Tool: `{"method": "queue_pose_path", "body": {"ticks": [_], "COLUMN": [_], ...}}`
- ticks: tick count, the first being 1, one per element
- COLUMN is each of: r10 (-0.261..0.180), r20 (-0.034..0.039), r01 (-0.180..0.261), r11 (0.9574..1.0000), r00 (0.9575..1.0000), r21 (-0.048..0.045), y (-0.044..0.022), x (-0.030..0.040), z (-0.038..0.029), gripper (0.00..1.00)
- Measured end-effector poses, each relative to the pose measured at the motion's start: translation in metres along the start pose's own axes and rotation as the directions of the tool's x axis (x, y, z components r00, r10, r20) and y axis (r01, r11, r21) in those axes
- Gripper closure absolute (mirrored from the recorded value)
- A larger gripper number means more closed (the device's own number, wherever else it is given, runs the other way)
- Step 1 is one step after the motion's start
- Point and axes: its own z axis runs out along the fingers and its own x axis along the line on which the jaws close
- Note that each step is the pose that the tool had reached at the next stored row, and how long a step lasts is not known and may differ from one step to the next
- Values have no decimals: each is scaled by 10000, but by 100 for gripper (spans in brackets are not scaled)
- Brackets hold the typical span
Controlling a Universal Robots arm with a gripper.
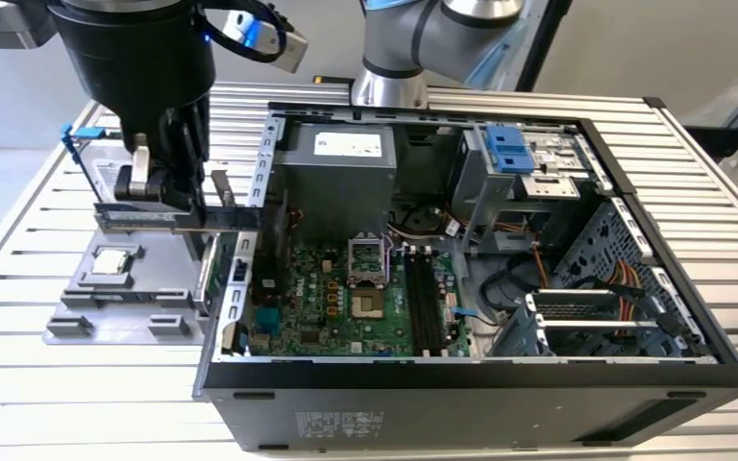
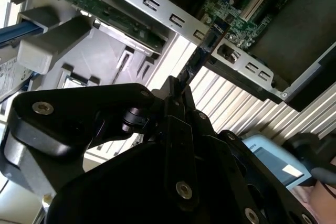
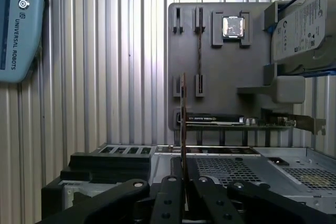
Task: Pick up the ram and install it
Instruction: 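Pick up the ram and move it above insertion slot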
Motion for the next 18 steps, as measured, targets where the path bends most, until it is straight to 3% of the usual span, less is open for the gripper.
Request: {"method": "queue_pose_path", "body": {"ticks": [18], "r10": [-2], "r20": [-1], "r01": [2], "r11": [10000], "r00": [10000], "r21": [-1], "y": [-148], "x": [-2], "z": [-5], "gripper": [100]}}
